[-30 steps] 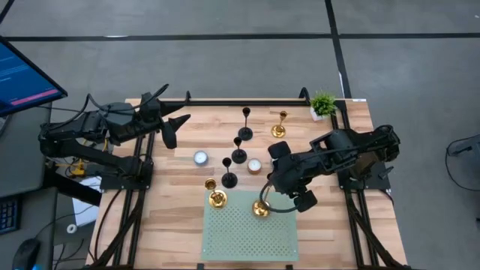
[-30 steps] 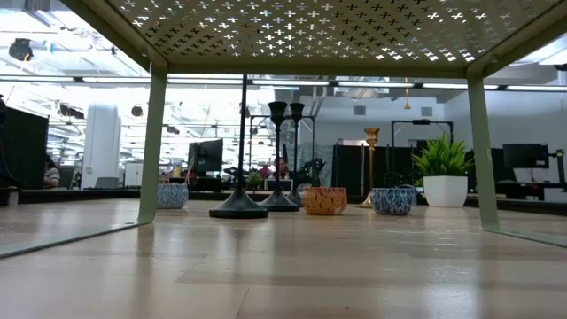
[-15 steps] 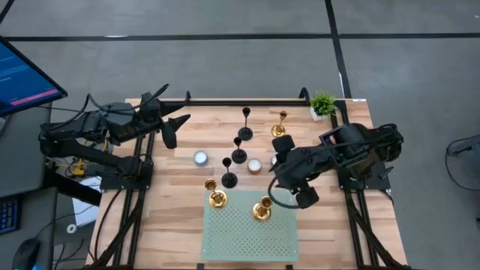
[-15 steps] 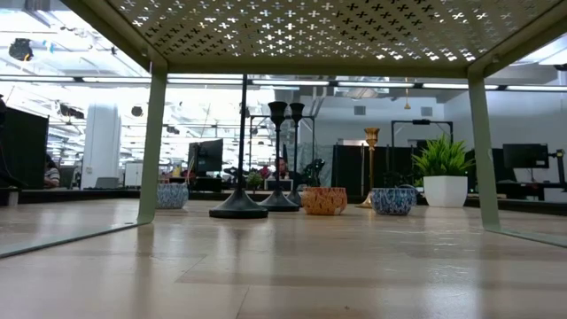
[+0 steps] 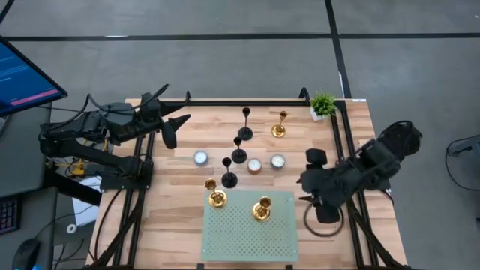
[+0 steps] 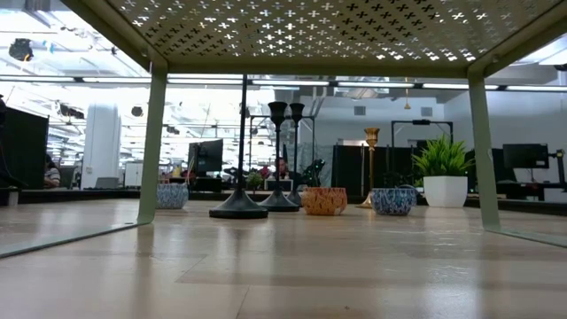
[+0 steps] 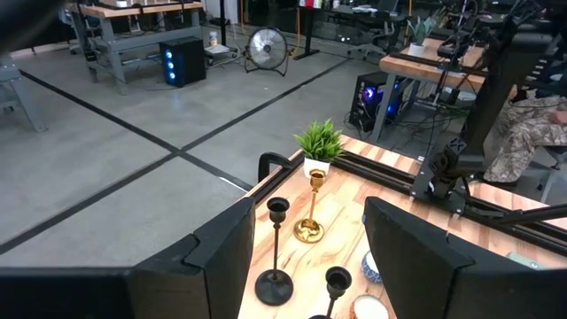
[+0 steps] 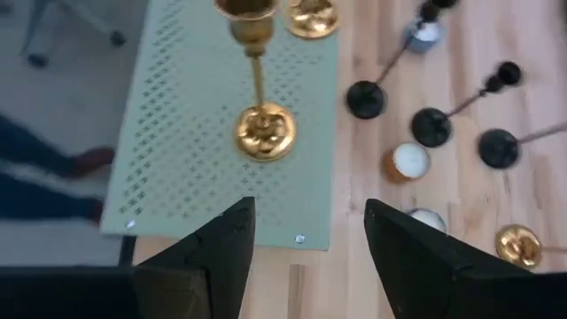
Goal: Pick & Place candle stick holders
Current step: Put the right gold candle holder on the shelf aligned with the other gold candle holder
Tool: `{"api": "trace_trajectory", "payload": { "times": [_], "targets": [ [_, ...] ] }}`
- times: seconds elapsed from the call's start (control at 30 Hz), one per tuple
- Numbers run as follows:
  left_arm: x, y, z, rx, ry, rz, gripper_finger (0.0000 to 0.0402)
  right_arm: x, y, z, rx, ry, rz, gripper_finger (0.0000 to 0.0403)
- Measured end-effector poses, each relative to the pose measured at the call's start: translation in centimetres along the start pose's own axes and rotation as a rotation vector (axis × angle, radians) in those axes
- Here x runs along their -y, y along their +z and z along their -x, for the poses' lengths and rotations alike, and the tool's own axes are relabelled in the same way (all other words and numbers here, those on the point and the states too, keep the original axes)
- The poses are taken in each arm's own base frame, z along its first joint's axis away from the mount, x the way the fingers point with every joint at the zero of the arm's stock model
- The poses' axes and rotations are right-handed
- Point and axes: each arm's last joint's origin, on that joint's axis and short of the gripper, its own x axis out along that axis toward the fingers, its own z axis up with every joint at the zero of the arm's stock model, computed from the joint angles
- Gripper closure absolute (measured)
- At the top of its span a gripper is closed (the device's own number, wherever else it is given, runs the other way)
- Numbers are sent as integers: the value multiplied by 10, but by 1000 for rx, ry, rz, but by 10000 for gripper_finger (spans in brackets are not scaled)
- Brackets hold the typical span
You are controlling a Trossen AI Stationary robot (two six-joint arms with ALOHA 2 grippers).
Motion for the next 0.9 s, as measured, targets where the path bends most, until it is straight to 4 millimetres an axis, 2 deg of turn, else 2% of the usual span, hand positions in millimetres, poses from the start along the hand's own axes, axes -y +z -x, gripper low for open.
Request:
{"api": "trace_trajectory", "payload": {
  "times": [0.13, 0.33, 0.47, 0.67, 0.9],
  "targets": [
    [0, 0, 0, 0, 0, 0, 188, -8, -22, -19, 52, -48, -59, 199],
    [0, 0, 0, 0, 0, 0, 188, -10, -40, -73, 208, 38, -176, 187],
    [0, 0, 0, 0, 0, 0, 188, -6, -49, -107, 244, 97, -229, 182],
    [0, 0, 0, 0, 0, 0, 188, -5, -46, -133, 315, 152, -215, 179],
    [0, 0, 0, 0, 0, 0, 188, -6, -37, -152, 336, 150, -151, 179]
  ]
}}
